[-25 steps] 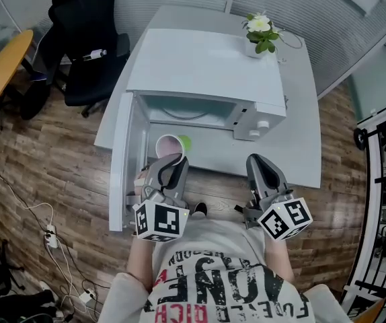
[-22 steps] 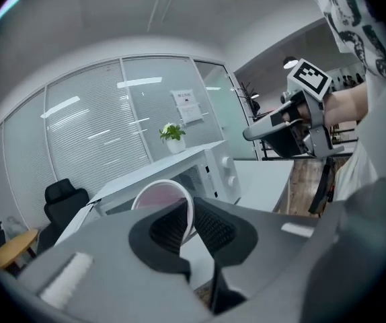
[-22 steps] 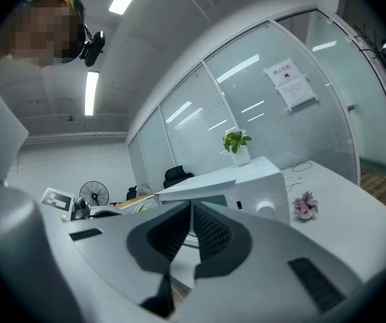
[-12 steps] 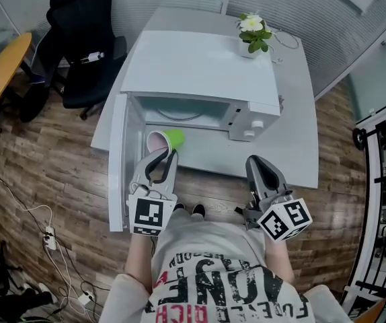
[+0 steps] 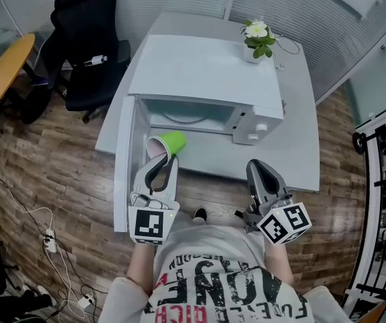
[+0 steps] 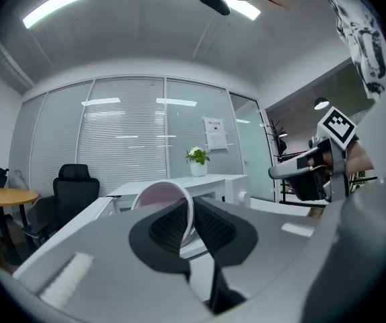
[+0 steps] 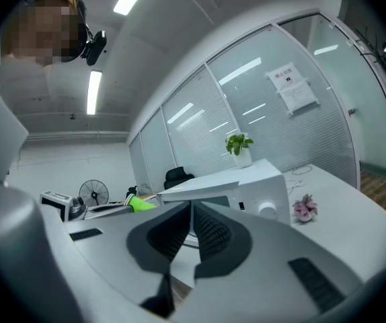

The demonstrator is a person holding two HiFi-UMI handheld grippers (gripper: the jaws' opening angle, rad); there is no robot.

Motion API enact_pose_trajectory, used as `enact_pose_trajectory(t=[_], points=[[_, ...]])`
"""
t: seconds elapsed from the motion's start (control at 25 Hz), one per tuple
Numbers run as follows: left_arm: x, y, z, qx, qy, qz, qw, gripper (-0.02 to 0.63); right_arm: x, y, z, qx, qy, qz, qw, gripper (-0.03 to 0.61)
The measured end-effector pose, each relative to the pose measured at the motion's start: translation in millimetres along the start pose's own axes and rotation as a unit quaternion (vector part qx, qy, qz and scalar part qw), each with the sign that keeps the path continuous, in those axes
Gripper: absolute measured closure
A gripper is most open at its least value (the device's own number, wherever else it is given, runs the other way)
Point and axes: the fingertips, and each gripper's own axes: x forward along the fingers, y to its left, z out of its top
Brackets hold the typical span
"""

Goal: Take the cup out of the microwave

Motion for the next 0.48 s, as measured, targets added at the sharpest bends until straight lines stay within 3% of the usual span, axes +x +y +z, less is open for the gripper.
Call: enact_pose_trajectory(t=[0.24, 0.4, 0.48], points=[[-20.0, 13.9, 9.2, -0.037, -0.003, 0.001, 0.9993, 0.574, 10.0, 28.7, 5.1, -0.017, -0.007, -0.001, 1.0, 0.557], [-31.5, 25.9, 13.4, -0.024, -0.014, -0.012, 0.9996, 0.574, 15.8, 52.0, 12.5, -0.028, -0.015, -0.007, 0.999, 0.557], [-35.9, 29.8, 10.6, -0.036, -0.011, -0.012, 0.9992, 0.574, 16.2, 61.3, 11.3, -0.034, -0.016, -0.009, 0.999, 0.557]])
